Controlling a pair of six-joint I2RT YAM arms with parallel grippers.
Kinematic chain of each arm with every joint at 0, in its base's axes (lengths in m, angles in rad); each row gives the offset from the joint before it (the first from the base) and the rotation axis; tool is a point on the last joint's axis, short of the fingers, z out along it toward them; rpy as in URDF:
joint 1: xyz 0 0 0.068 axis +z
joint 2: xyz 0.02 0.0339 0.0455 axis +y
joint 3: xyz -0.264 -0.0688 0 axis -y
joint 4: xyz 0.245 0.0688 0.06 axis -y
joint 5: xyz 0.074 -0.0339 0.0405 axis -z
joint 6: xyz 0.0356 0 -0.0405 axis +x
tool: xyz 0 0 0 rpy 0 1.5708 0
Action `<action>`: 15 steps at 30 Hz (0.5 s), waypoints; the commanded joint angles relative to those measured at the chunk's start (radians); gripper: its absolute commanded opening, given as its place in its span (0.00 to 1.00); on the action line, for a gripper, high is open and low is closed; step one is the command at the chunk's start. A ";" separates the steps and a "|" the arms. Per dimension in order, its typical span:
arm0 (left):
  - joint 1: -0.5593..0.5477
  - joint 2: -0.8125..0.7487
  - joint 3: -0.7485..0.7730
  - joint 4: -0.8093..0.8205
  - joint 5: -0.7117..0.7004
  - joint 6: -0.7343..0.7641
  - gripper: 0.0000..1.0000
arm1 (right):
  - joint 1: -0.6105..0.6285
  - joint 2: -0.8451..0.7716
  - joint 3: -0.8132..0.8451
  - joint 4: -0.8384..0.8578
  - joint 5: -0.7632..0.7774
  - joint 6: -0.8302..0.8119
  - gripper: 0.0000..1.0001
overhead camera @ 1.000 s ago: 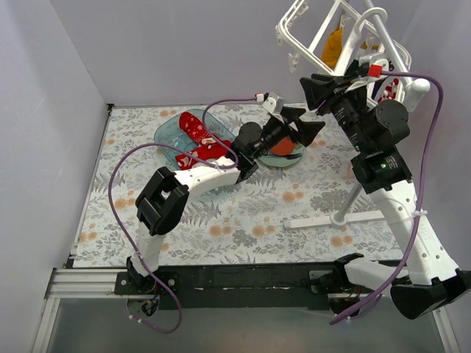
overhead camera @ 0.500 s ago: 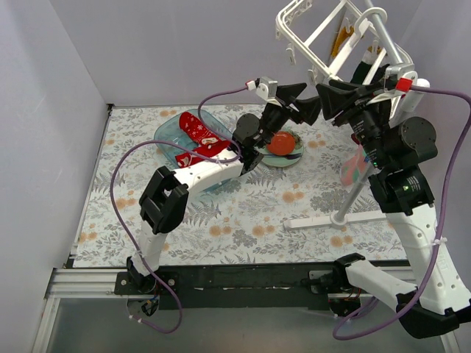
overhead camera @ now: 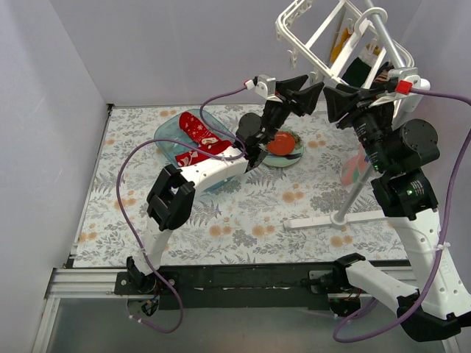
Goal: Remove the socks clipped to the hanger
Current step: Remove the sock from the hanger.
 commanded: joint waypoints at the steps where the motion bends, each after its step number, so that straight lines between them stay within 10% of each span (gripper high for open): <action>1: 0.002 -0.030 0.011 0.070 -0.018 0.029 0.51 | 0.001 -0.015 0.022 -0.007 0.047 -0.042 0.45; 15: 0.012 -0.047 0.031 0.052 -0.038 0.047 0.16 | 0.003 -0.039 -0.055 -0.033 0.099 -0.081 0.45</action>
